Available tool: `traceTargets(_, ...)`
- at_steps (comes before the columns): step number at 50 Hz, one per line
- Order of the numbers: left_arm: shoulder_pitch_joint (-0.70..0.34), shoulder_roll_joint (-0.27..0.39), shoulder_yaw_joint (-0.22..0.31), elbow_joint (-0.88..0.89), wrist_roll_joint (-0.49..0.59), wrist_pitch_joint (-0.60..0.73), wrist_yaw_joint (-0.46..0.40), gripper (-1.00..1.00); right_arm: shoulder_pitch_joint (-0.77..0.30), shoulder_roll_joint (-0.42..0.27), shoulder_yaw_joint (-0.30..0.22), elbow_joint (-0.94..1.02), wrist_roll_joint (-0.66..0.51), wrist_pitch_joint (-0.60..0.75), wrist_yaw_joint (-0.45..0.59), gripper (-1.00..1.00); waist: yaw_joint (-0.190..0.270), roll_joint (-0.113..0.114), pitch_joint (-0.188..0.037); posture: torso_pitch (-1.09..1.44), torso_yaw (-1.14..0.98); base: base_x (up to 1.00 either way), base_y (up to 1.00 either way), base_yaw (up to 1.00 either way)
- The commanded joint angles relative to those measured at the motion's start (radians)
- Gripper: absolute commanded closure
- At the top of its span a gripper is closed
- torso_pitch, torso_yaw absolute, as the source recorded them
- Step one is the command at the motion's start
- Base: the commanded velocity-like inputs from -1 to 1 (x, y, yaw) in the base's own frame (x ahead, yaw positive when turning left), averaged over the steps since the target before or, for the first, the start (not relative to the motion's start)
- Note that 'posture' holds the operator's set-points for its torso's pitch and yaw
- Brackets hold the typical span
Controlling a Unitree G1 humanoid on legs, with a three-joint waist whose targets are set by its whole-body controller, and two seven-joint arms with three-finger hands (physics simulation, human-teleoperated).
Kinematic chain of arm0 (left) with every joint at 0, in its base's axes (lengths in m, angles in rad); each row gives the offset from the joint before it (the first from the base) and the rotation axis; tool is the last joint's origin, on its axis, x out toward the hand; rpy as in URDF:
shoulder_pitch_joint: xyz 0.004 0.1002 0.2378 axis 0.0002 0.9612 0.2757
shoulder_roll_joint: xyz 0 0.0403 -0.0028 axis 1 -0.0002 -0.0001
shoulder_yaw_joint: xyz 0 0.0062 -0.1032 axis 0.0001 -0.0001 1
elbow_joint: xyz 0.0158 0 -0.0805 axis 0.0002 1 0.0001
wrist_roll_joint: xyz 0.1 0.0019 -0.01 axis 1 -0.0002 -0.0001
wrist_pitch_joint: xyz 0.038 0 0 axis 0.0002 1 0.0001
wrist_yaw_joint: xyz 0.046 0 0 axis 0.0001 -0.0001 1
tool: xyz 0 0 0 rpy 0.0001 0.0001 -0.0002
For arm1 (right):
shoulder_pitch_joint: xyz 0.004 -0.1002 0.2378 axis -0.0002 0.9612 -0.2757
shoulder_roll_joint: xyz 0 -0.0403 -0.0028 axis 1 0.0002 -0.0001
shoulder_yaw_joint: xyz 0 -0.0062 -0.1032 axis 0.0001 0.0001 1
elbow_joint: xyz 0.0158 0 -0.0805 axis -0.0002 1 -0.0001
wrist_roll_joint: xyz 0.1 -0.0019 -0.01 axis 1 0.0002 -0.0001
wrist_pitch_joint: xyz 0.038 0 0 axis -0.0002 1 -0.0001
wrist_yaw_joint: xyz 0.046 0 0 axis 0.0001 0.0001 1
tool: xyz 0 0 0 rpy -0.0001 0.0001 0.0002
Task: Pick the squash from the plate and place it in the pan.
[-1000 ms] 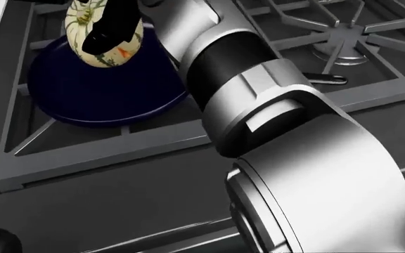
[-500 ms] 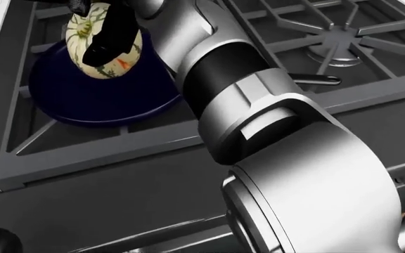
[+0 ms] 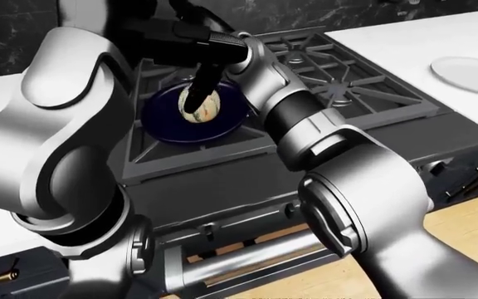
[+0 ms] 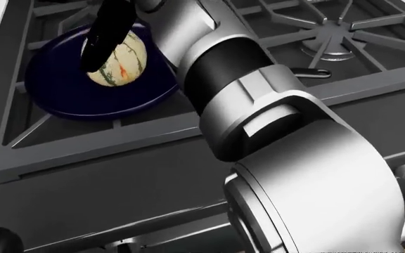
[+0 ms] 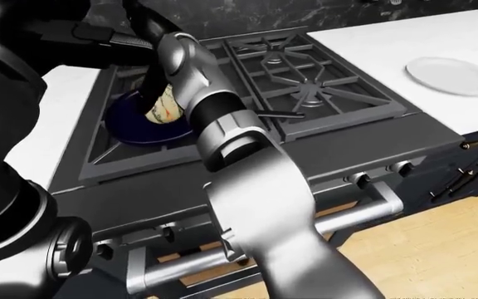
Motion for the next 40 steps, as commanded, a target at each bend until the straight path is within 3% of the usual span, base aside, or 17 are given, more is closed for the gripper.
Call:
traceTargets(1, -0.032, 0.009, 0.01, -0.014, 0.006, -0.027, 0.003, -1.0, -0.045, -0.017, -0.008, -0.045, 0.009, -0.022, -0.021, -1.0, -0.001, 0.005, -0.033, 0.0, 0.0, 0.0, 0.0, 0.0)
traceTargets(13, -0.037, 0.009, 0.014, -0.018, 0.002, -0.016, 0.005, -1.0, -0.078, -0.06, -0.127, -0.051, 0.21, 0.036, -0.068, -1.0, 0.0, 0.002, -0.034, 0.0, 0.0, 0.0, 0.0, 0.0)
traceTargets(25, -0.033, 0.0, 0.011, -0.022, 0.0, -0.019, 0.014, -1.0, -0.111, -0.13, -0.174, -0.062, 0.426, 0.018, -0.084, -1.0, 0.0, -0.006, -0.033, 0.0, 0.0, 0.0, 0.0, 0.0)
traceTargets(40, -0.034, 0.005, 0.013, -0.019, -0.002, -0.026, 0.023, -1.0, -0.09, -0.231, -0.129, -0.073, 0.514, -0.042, -0.115, -1.0, 0.002, -0.015, -0.03, 0.0, 0.0, 0.0, 0.0, 0.0)
